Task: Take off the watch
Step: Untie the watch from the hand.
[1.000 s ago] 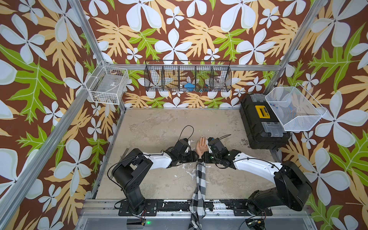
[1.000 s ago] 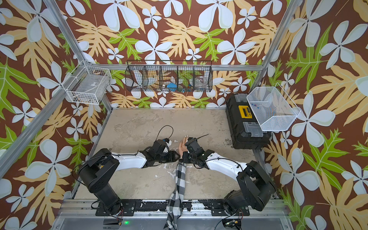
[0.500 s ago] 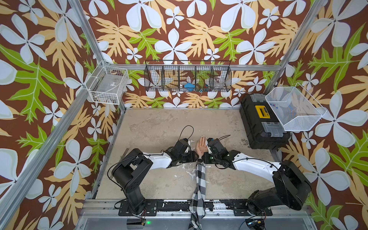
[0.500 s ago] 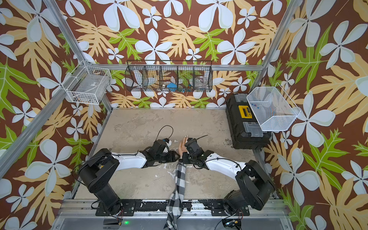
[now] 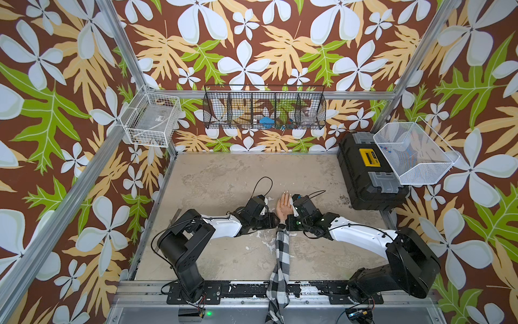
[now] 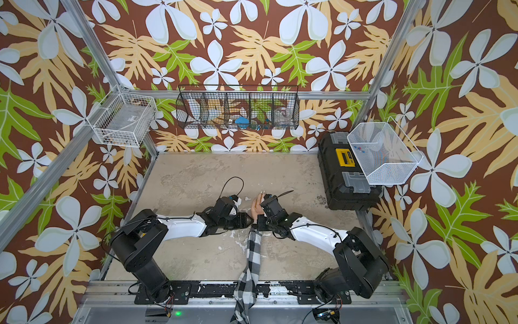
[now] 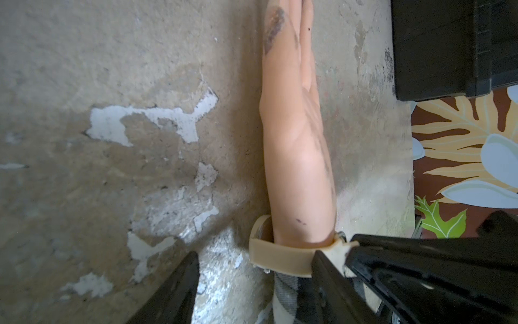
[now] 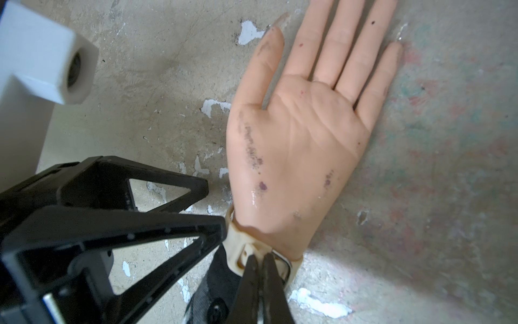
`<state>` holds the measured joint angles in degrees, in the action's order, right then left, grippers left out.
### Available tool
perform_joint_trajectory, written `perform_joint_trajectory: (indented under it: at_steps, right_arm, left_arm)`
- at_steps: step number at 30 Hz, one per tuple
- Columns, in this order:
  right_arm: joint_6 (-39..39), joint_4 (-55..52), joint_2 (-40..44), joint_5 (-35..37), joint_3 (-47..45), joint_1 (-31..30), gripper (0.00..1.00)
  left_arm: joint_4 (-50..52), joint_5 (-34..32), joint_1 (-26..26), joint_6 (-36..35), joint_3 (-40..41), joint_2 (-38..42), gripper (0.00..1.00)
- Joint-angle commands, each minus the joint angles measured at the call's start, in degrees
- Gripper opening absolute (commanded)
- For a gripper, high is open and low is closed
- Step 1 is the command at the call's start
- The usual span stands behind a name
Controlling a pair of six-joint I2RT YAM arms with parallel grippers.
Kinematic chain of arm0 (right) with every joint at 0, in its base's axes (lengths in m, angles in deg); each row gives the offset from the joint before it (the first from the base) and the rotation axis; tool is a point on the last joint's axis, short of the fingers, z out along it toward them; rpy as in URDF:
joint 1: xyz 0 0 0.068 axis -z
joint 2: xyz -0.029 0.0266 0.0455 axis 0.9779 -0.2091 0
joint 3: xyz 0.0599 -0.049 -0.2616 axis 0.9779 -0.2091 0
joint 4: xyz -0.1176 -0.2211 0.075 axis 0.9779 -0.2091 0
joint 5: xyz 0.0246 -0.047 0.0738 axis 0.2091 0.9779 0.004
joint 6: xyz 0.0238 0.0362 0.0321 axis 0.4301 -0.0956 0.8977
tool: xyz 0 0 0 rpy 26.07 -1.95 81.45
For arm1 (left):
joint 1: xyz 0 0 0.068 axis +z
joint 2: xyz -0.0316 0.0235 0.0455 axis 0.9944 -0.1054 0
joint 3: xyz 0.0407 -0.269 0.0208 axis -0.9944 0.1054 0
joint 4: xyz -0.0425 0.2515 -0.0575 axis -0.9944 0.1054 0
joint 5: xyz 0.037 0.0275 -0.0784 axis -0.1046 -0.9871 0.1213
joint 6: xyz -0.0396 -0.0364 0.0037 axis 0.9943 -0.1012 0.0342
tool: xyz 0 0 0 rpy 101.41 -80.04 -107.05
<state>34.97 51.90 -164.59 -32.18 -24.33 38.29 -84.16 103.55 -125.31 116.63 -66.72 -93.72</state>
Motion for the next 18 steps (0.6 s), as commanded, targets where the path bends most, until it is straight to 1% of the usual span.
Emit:
perform_joint_trajectory:
  at_steps: [1,4,7,14,18]
  right_arm:
    - [-0.3,1.4,1.2,-1.5,-0.2,0.0,0.0]
    - [0.0,2.1,2.6,-1.9,-0.8,0.2,0.0]
    - [0.8,4.8,4.6,-3.9,-2.3,1.1,0.0]
    - [4.6,14.3,7.1,-12.7,-8.1,4.9,0.0]
    - [9.8,23.0,8.1,-18.3,-13.0,7.8,0.0]
  left_arm:
    - [1.2,-0.2,-0.1,-0.5,0.4,-0.1,0.65]
    - [1.2,-0.4,-0.1,-0.6,0.5,-0.1,0.65]
    - [1.1,-0.4,-0.1,-0.6,0.7,-0.2,0.65]
    - [1.0,-0.5,-0.1,-0.6,0.8,-0.1,0.65]
    - [0.9,-0.5,-0.1,-0.5,0.8,-0.2,0.65]
